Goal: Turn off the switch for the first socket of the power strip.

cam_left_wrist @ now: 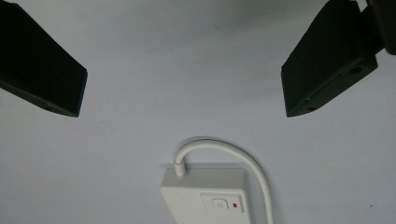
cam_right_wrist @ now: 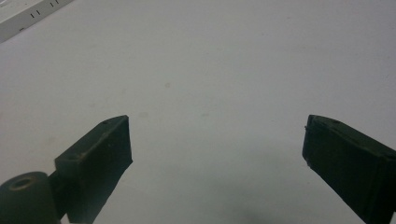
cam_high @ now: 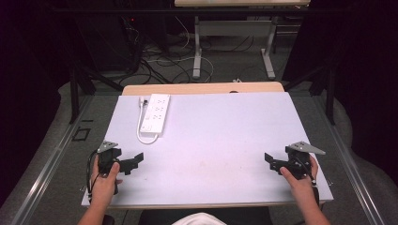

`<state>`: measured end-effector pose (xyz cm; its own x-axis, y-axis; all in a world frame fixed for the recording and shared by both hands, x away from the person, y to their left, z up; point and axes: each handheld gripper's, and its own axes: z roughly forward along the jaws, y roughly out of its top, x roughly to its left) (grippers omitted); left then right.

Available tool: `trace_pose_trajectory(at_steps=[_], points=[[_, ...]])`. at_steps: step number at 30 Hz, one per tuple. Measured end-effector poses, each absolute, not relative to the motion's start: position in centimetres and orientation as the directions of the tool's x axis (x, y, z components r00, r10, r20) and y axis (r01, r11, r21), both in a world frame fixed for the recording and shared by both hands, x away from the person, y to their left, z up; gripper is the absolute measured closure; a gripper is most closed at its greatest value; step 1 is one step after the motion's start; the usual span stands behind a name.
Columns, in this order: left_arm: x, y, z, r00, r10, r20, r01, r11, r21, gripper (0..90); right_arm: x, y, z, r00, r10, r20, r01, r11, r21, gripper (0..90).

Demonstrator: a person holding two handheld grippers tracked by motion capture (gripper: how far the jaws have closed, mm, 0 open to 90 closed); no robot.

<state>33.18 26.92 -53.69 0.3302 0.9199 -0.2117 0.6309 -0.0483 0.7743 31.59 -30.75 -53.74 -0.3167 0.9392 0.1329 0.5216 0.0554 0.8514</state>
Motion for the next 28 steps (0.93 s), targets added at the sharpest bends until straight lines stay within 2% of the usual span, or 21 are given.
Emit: trace_pose_trajectory(at_steps=[15,28], points=[[33.28,26.64,-54.11,0.343,0.92,-0.187,0.648,-0.088,0.757,0.1,31.66,-30.59,-53.92,-0.363,0.924,0.12,0.525,0.097,0.845,2.2],[33.39,26.7,-54.11,0.34,0.92,-0.196,0.651,-0.08,0.755,0.1,31.76,-30.71,-54.12,-0.354,0.925,0.137,0.547,0.086,0.833,0.0]])
